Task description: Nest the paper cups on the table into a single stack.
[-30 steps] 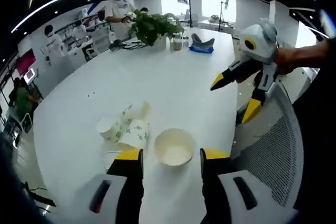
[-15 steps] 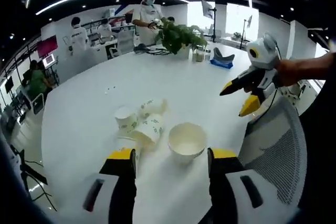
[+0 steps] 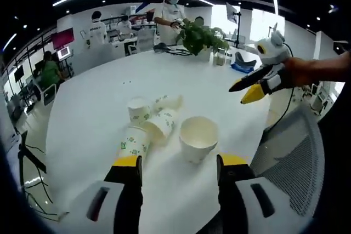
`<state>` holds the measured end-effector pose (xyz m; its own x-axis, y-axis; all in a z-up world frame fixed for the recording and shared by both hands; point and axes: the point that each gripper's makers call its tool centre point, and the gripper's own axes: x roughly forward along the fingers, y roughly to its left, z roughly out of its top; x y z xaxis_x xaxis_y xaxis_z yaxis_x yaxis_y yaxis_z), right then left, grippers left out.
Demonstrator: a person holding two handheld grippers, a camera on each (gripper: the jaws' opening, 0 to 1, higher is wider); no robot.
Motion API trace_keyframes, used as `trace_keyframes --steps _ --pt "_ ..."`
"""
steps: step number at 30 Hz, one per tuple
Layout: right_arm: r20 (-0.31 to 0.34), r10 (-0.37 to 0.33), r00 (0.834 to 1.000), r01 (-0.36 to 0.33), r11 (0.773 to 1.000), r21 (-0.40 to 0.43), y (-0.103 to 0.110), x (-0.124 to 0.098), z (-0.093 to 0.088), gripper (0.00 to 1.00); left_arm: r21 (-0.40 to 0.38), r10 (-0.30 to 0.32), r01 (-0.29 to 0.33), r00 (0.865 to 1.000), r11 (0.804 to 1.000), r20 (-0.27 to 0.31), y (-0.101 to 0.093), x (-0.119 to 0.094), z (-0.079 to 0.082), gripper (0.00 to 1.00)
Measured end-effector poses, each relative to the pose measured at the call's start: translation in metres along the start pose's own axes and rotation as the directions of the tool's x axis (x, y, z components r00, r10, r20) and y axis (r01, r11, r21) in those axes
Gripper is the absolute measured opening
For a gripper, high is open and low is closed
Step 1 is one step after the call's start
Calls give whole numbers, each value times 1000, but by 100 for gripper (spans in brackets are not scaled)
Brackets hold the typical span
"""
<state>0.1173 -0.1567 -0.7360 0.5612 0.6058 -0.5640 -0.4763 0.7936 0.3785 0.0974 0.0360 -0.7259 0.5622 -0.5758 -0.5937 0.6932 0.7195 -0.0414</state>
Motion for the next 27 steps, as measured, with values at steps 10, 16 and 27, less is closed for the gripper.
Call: trace_keyframes --steps 10,16,27 --pt "-19 30 999 -30 1000 3 -5 21 4 68 9 38 -38 999 999 -12 -5 -3 -13 55" --pt "-15 41 999 -41 999 19 -10 34 14 68 16 56 -56 998 998 -11 -9 -1 -17 56" --pt "-21 60 998 -60 998 29 -4 52 23 67 -22 70 -71 997 997 -7 -13 -2 -24 56"
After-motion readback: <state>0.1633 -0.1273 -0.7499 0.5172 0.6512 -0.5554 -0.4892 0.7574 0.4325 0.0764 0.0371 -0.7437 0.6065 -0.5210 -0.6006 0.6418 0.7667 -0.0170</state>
